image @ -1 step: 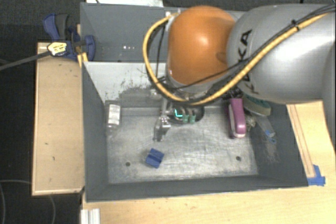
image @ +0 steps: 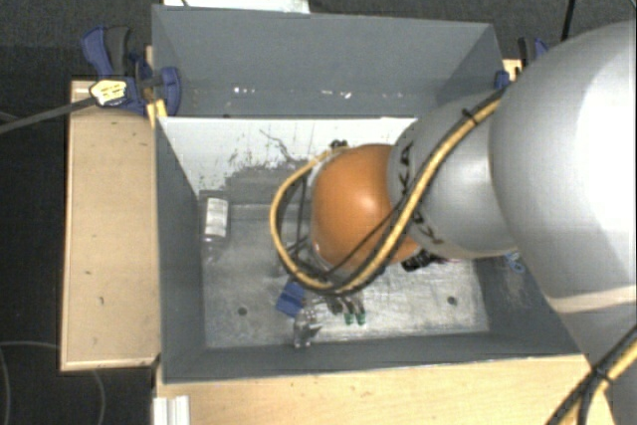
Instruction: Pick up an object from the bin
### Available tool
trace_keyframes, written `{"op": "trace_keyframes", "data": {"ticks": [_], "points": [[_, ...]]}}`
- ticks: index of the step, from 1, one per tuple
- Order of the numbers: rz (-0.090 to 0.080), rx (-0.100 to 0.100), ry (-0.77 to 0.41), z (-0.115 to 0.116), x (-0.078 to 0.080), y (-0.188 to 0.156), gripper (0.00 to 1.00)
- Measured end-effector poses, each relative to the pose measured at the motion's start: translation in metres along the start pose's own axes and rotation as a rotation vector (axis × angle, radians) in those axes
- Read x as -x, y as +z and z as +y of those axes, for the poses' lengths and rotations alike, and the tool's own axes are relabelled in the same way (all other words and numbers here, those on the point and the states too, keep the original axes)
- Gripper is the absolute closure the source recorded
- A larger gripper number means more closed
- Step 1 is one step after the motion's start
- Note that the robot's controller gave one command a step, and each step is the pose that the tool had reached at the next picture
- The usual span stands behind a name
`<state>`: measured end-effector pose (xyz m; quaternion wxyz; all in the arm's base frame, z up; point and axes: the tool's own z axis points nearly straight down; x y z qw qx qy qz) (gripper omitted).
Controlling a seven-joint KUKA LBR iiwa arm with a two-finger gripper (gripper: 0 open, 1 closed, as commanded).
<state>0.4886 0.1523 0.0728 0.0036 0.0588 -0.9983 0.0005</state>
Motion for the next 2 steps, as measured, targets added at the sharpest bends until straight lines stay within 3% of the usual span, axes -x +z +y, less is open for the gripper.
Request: {"op": "trace_keyframes", "data": {"ticks": [1,2], "points": [[-0.009,0.002,0.007,0.0,0.003,-0.004,1.0],[-0.018,0.002,0.034,-0.029,0.013,-0.159,1.0]]}}
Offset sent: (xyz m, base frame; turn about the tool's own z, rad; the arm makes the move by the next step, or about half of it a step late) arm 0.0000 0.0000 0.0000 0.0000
